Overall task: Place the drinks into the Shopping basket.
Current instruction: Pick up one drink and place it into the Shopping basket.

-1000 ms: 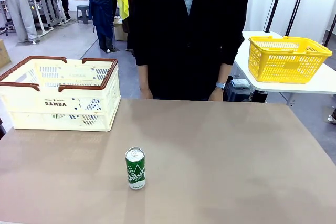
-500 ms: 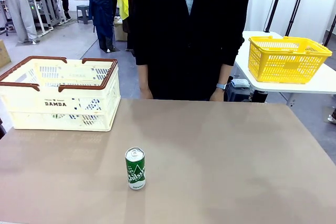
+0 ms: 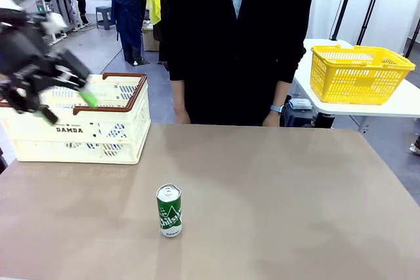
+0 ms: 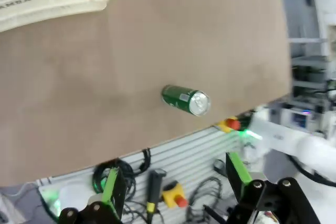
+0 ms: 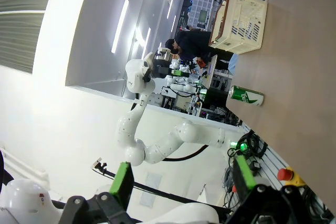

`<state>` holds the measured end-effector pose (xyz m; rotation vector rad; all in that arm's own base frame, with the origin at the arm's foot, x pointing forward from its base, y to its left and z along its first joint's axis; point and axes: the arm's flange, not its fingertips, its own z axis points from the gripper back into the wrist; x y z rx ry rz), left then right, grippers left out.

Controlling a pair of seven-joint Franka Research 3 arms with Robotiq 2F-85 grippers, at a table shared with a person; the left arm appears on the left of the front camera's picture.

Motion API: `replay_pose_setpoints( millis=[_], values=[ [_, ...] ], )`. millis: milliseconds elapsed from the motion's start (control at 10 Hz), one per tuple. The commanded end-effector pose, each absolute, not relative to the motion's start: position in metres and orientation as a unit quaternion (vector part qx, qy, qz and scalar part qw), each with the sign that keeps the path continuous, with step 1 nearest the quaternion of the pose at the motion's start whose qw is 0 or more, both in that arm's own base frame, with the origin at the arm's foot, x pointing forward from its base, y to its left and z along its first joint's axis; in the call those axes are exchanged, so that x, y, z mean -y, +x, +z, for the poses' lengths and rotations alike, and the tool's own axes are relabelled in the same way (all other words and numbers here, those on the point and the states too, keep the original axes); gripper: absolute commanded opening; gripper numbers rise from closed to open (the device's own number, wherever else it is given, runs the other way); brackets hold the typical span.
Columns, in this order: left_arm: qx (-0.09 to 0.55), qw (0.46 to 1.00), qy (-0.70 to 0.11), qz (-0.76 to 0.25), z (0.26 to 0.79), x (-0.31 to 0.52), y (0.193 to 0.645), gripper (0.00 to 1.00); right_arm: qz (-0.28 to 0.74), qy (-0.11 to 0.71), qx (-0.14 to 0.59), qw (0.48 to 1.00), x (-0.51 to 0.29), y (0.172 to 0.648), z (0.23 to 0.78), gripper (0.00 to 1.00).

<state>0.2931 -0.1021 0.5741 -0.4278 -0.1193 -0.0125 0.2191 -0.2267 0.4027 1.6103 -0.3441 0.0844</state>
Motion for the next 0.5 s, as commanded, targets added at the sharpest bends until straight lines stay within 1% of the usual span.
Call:
replay_pose_setpoints(
  millis=[0, 100, 200, 300, 400],
  values=[
    [0.065, 0.991, -0.117, -0.011, 0.546, 0.152, 0.306, 1.00, 0.031, 0.719, 0.150, 0.678, 0.228, 0.218, 0.407, 1.00],
    [0.084, 0.994, -0.070, -0.019, 0.532, 0.188, 0.304, 1.00, 0.031, 0.719, 0.150, 0.678, 0.228, 0.218, 0.407, 1.00],
    [0.094, 0.994, -0.054, -0.030, 0.521, 0.216, 0.299, 1.00, 0.031, 0.719, 0.150, 0.678, 0.228, 0.218, 0.407, 1.00],
    [0.121, 0.992, -0.045, -0.009, 0.511, 0.238, 0.294, 1.00, 0.031, 0.719, 0.150, 0.678, 0.228, 0.218, 0.407, 1.00],
    [0.111, 0.993, -0.050, -0.004, 0.499, 0.249, 0.291, 1.00, 0.031, 0.719, 0.150, 0.678, 0.228, 0.218, 0.407, 1.00]
  ],
)
